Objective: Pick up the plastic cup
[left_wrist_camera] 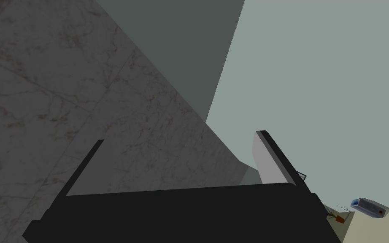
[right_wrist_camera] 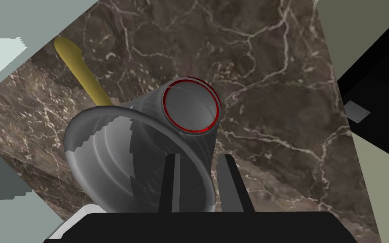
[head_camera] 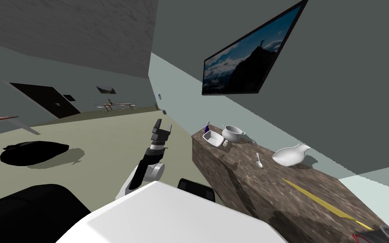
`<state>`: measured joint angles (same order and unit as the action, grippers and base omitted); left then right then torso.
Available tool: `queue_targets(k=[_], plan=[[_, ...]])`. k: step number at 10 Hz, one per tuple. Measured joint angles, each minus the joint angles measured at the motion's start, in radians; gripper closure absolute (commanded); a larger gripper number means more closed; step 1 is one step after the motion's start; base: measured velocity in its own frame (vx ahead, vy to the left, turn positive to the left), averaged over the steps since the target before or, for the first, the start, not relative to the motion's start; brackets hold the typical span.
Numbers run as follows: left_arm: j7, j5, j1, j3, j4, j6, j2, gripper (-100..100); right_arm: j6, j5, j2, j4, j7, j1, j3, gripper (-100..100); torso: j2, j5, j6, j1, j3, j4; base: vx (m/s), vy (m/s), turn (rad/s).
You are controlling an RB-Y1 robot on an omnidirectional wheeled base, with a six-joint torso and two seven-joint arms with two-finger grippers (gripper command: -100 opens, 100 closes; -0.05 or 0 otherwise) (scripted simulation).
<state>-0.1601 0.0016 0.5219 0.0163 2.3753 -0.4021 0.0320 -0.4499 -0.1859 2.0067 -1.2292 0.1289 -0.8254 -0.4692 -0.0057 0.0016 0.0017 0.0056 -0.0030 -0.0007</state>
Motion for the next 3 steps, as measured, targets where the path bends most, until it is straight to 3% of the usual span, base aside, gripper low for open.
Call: queue_targets(k=[2,3], plan=[[0.0,0.0,0.0,0.0,0.0,0.0,0.0,0,-0.043,-0.016,-0.021,0.047,0.027,0.013,0.005,100,0.001,0.0,0.0,0.0,0.0,0.0,0.065,0.047,-0.073],[0.0,0.0,0.0,0.0,0.0,0.0,0.0,0,-0.047,-0.018,-0.023,0.05,0.029,0.013,0.006,0,0.003,0.0,-0.001,-0.002,0.001,0.001,0.006,0.006,0.005]])
